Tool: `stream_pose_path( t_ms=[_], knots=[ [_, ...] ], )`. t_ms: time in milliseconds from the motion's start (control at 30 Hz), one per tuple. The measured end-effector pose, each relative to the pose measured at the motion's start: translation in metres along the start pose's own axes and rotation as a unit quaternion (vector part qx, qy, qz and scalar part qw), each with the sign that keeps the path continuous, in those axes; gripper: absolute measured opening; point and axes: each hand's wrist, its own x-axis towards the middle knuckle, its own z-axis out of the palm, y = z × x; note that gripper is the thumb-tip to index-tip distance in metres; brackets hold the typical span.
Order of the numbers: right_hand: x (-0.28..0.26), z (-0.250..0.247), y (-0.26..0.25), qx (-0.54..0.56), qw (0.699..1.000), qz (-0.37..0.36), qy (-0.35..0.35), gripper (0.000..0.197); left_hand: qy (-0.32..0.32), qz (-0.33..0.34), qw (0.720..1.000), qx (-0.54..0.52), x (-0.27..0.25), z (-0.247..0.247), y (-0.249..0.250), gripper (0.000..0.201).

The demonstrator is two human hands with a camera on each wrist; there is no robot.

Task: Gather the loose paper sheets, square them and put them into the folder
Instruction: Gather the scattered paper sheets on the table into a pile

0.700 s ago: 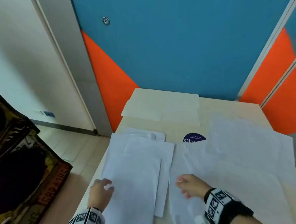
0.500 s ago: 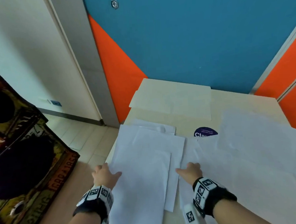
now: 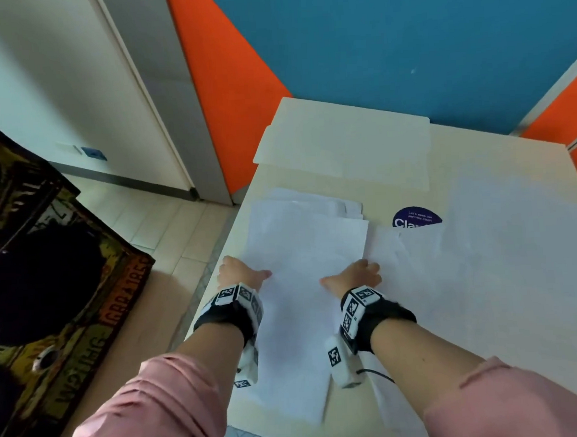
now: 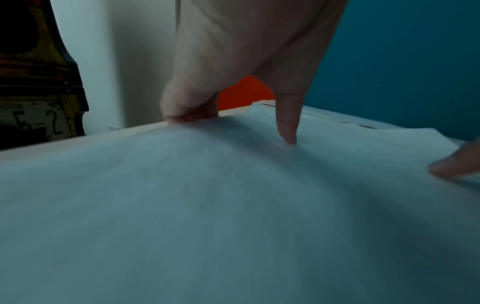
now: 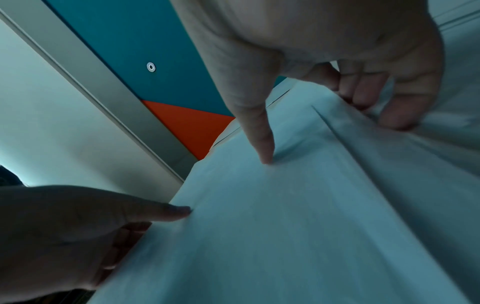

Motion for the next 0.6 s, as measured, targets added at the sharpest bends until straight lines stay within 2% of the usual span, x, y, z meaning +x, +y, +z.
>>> stream_pose_path(
  t_ms=[100,167,267,433,500,600],
  knots=[
    [0.007,0.007,-0.002,0.006,1.000,0.000,0.000,0.076,-0.015,0.007,1.000,0.004,0.006,-0.002,0.003,0.074],
    [0.012,0.011,-0.002,0.048,0.999,0.006,0.006,0.071,-0.010,0.011,1.000,0.001,0.008,0.000,0.005,0.065],
    [0.017,0.015,-0.002,0.108,0.994,0.002,0.011,0.067,-0.036,0.011,0.998,-0.053,0.007,0.002,0.011,0.067],
    [0.020,0.017,-0.003,0.107,0.994,-0.018,-0.011,0.090,-0.073,0.041,0.996,-0.039,0.012,-0.003,0.013,0.054],
    [0.016,0.020,-0.004,0.120,0.993,-0.021,-0.003,0.084,-0.074,0.049,0.995,-0.044,0.016,-0.004,0.011,0.056],
    [0.013,0.028,-0.005,0.152,0.987,-0.038,0.028,0.075,-0.089,0.031,0.988,-0.120,0.022,-0.007,0.004,0.060]
  ],
)
